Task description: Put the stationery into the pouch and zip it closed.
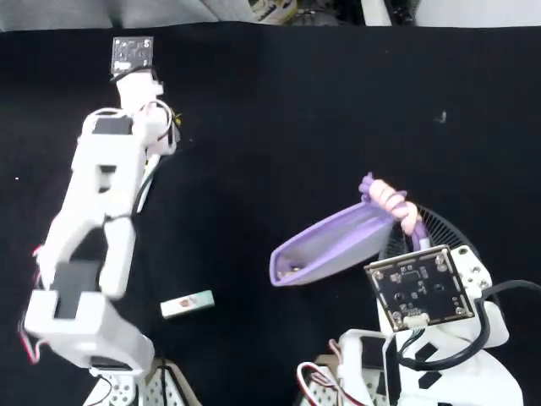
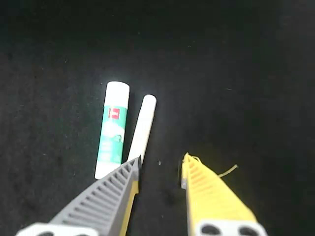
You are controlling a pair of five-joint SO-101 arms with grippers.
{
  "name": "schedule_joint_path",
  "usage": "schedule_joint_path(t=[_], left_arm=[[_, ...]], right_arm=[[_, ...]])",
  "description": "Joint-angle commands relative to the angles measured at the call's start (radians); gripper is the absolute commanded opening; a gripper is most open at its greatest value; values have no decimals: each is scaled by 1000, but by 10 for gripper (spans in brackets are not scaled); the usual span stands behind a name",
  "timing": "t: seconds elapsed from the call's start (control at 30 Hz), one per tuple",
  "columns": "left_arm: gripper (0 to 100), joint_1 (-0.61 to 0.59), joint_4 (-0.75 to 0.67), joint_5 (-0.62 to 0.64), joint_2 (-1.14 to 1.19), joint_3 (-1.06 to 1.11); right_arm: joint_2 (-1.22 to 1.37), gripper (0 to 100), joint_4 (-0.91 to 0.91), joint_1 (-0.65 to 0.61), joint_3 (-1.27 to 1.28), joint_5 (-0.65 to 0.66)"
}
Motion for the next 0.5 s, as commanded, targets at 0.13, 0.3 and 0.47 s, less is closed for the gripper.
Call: schedule_joint_path(t=[0.13, 0.3, 0.47], left_arm=[[153, -7, -15, -95, 275, -265], [163, -36, -11, -118, 356, -338], [192, -38, 103, -206, 410, -441]], right_arm=[[25, 11, -15, -14, 5, 12], [25, 11, -15, -15, 5, 12], [25, 11, -15, -15, 5, 12]])
